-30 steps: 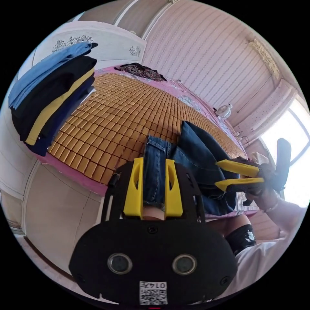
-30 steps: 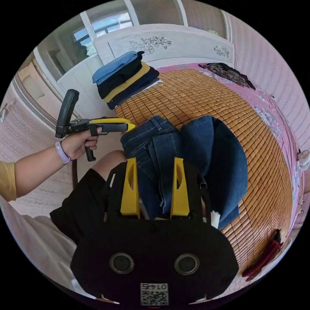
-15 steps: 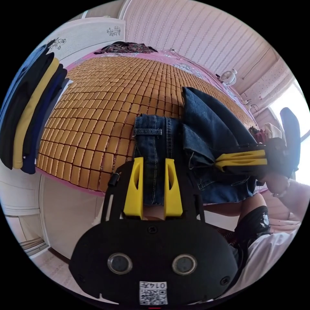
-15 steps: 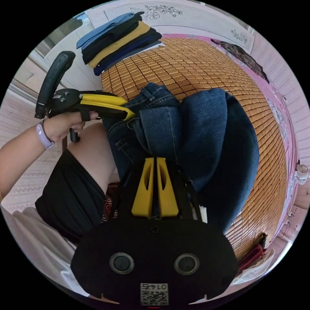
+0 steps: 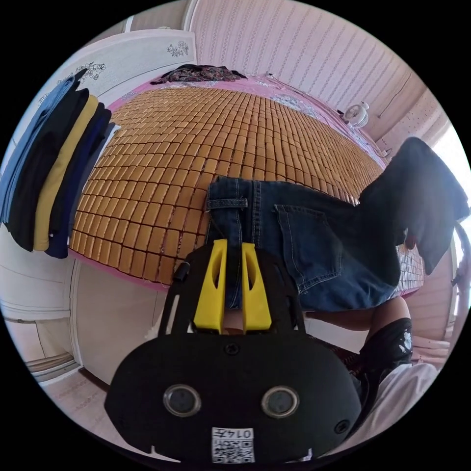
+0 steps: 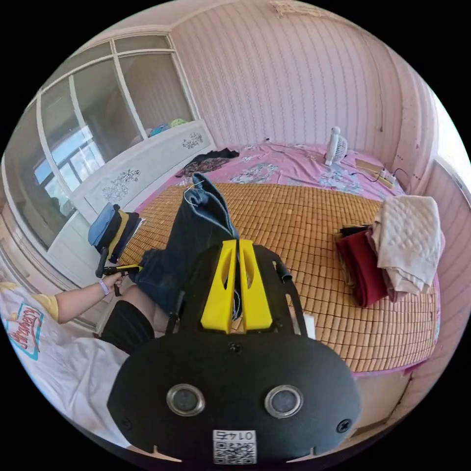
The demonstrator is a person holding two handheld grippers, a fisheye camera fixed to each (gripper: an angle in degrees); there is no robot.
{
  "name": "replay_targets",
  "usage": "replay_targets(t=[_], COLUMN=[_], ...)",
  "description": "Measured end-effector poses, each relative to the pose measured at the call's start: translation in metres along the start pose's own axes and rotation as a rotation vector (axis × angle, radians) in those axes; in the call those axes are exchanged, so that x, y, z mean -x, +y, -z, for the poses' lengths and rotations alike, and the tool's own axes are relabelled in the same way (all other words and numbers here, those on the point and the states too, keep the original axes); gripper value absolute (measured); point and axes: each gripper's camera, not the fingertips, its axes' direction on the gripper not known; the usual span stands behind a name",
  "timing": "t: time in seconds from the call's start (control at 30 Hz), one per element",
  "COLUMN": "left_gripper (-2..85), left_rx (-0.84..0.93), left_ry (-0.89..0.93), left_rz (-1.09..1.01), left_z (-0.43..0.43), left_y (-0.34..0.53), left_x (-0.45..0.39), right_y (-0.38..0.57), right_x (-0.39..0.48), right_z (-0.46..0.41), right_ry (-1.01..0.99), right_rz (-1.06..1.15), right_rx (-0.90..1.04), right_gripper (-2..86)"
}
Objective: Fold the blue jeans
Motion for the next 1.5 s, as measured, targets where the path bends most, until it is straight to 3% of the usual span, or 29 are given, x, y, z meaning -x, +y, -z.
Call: replay_targets(t=[0.2, 0.4, 0.53, 0.9, 1.03, 1.23, 1.4, 1.5], left_gripper=[4.1, 4.0, 3.9, 3.9, 3.9, 3.9, 3.9, 3.8], left_rx=[-0.117, -0.192, -0.157, -0.346, -0.245, -0.237, -0.261, -0.273], left_ry=[-0.079, -0.172, -0.207, -0.17, -0.2, -0.211, -0.195, -0.185], left_rz=[-0.045, 0.011, 0.043, 0.164, 0.207, 0.256, 0.213, 0.216], left_z=[0.05, 0.103, 0.109, 0.139, 0.117, 0.098, 0.095, 0.091], left_y=[-0.004, -0.004, 0.008, -0.008, -0.011, 0.002, -0.012, -0.025], left_x=[0.033, 0.092, 0.112, 0.157, 0.177, 0.196, 0.196, 0.196], right_y=[0.051, 0.114, 0.141, 0.092, 0.093, 0.114, 0.111, 0.109], right_x=[-0.131, -0.184, -0.21, -0.264, -0.268, -0.256, -0.273, -0.272], right_z=[0.086, 0.043, 0.037, 0.068, 0.025, -0.064, -0.092, -0.093], right_ry=[0.248, 0.326, 0.251, 0.269, 0.245, 0.316, 0.391, 0.44], right_rz=[-0.331, -0.415, -0.554, -0.583, -0.543, -0.464, -0.576, -0.538], right_rx=[-0.038, 0.223, 0.164, -0.041, 0.141, 0.403, 0.437, 0.414], right_gripper=[0.4, 0.4, 0.4, 0.5, 3.2, 10.5, 11.4, 7.3])
